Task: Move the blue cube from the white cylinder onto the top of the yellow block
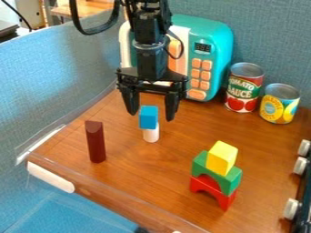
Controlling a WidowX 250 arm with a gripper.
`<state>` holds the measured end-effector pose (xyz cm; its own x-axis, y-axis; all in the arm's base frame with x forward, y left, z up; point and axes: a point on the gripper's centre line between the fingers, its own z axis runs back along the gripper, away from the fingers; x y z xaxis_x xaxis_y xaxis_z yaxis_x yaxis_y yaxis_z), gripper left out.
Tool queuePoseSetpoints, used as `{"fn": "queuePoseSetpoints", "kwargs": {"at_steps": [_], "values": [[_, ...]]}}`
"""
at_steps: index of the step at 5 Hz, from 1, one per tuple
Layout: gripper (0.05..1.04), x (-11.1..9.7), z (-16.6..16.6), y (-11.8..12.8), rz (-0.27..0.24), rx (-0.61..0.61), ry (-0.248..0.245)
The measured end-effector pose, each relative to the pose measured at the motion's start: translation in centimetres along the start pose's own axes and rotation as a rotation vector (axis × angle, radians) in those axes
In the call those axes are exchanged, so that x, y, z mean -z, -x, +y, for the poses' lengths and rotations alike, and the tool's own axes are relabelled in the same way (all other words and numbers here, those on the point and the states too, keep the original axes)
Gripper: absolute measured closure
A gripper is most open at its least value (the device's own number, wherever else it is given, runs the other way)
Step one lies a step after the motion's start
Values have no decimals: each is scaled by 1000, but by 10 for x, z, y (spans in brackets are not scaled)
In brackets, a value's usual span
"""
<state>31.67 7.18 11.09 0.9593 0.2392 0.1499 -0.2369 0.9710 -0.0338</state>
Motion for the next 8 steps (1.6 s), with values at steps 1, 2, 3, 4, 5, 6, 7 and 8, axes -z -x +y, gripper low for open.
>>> {"fn": "queuePoseSetpoints", "kwargs": {"at_steps": [1,2,3,4,5,6,7,8], "values": [[83,9,0,2,29,-3,4],[83,10,-3,-3,24,14,27],[83,12,7,-13,16,9,25],[83,18,12,-18,42,5,30],[83,29,27,-20,86,-29,12],[83,40,31,-25,112,-50,8],[83,48,30,-32,118,-73,20],[83,47,29,-36,99,-102,28]]}}
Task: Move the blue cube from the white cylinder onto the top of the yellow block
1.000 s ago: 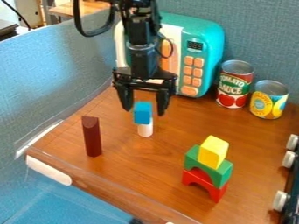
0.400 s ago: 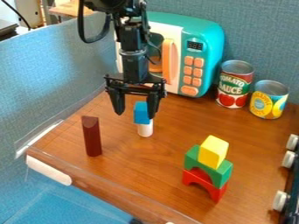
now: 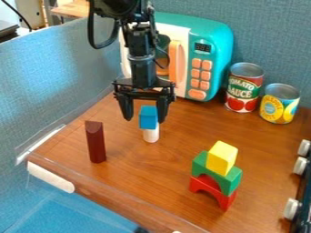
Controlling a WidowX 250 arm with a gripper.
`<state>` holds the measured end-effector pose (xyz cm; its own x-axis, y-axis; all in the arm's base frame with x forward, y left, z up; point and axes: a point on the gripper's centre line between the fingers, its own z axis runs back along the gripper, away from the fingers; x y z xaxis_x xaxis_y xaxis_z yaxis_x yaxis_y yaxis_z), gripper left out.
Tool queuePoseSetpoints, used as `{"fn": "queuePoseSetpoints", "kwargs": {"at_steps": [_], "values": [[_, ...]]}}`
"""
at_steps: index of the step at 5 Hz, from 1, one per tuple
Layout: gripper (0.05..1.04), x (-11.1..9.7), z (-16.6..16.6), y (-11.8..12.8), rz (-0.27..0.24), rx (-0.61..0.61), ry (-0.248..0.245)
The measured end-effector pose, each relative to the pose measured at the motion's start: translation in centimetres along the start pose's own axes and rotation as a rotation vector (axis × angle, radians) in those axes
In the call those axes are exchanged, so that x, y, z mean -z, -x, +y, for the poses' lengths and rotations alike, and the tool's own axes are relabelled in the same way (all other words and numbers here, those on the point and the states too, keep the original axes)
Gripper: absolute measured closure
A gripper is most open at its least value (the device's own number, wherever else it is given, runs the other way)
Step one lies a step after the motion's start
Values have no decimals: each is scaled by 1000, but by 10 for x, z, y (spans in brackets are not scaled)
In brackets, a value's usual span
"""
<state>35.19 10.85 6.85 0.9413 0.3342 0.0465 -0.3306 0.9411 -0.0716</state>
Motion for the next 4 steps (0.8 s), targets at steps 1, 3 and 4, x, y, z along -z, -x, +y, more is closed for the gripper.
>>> {"fn": "queuePoseSetpoints", "kwargs": {"at_steps": [1,3,4], "values": [[119,2,-1,-4,-6,-20,3],[548,9,0,-7,-12,-57,-2],[548,11,-1,-5,-9,-53,8]]}}
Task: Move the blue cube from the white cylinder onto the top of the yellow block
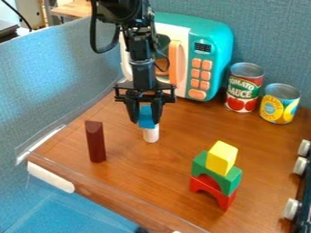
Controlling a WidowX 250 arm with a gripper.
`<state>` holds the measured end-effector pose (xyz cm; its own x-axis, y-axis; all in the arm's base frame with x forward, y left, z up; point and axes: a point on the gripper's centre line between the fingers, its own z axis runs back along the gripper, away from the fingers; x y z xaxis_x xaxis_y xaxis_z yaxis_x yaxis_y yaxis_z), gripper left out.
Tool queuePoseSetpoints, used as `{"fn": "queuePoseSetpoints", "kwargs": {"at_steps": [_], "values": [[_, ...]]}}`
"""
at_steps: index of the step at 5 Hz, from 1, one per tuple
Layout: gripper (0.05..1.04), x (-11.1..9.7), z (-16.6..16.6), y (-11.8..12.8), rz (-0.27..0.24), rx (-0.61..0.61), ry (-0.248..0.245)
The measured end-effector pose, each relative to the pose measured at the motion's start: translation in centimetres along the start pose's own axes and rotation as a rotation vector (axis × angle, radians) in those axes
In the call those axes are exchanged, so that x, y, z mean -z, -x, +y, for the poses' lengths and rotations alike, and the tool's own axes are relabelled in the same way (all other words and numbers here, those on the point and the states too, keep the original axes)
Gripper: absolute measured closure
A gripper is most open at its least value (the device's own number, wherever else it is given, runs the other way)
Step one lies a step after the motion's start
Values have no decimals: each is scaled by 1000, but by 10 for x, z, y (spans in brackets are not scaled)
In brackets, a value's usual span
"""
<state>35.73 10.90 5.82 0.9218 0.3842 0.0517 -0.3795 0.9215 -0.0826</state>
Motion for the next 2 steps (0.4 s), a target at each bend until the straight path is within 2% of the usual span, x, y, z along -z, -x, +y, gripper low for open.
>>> {"fn": "queuePoseSetpoints", "kwargs": {"at_steps": [1,2], "values": [[548,-11,-5,11,19,41,19],[548,-49,-26,20,-57,150,23]]}}
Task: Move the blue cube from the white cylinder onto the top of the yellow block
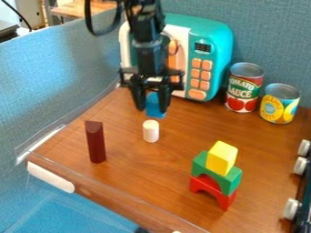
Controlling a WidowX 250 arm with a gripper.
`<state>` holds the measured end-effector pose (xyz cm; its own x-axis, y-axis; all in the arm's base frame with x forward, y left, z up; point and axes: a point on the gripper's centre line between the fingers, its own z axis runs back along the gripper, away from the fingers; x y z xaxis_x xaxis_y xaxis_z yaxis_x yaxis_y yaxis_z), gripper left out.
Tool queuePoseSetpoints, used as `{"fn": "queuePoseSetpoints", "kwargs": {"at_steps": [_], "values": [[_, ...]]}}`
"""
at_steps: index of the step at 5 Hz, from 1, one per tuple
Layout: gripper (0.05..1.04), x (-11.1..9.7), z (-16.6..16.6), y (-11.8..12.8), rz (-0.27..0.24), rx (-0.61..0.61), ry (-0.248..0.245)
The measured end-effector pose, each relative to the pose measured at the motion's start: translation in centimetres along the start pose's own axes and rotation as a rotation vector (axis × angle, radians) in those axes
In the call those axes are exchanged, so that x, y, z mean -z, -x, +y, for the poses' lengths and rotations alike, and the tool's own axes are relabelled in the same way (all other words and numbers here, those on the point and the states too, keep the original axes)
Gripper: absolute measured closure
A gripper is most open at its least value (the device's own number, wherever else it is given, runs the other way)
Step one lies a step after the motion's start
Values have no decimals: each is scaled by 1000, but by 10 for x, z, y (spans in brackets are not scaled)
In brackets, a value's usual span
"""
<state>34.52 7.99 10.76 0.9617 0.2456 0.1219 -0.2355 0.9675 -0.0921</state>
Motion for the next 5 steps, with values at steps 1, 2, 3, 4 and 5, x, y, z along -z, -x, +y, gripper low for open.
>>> {"fn": "queuePoseSetpoints", "kwargs": {"at_steps": [1,2,3,4,5], "values": [[548,-16,-18,14,-19,77,5],[548,-26,-47,31,16,190,48],[548,-43,-75,49,40,285,128],[548,-64,-98,70,72,360,184],[548,-77,-103,79,71,386,203]]}}
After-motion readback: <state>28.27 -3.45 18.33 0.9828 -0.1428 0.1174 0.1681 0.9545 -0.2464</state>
